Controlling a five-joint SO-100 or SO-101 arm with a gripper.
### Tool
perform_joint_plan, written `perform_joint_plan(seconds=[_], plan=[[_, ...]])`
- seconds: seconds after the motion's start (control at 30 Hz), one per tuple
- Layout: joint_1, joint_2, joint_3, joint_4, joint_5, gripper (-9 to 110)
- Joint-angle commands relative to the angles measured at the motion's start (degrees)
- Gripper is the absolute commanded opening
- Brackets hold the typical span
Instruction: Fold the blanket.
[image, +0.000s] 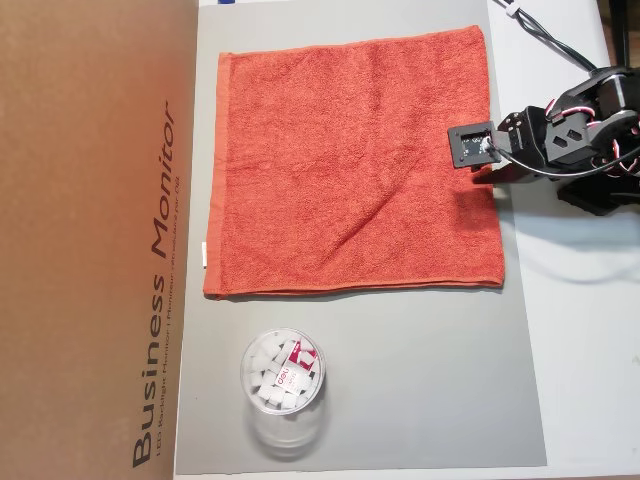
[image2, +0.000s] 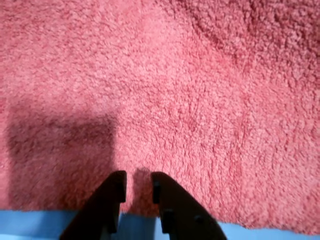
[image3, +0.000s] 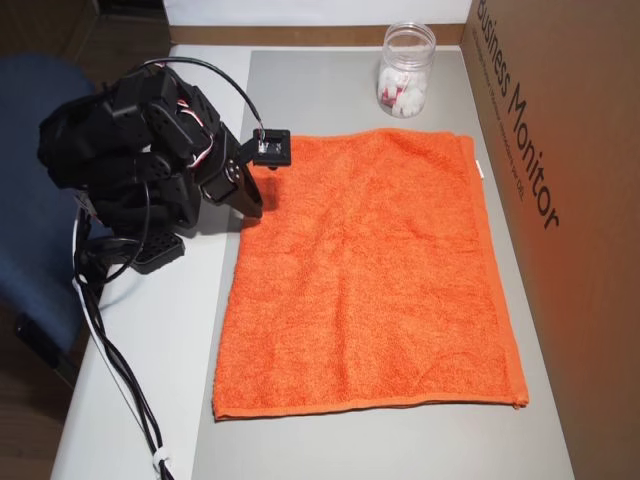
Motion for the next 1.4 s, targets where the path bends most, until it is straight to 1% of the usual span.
perform_joint_plan(seconds=[0.0, 0.47, 0.8, 1.37], plan=[[-0.2, -3.0, -5.2, -0.6, 0.3, 4], [1.2, -13.4, -19.0, -0.5, 1.1, 4], [7.9, -23.0, -30.1, 0.2, 1.1, 4], [20.9, -29.5, -42.5, 0.2, 1.2, 4]])
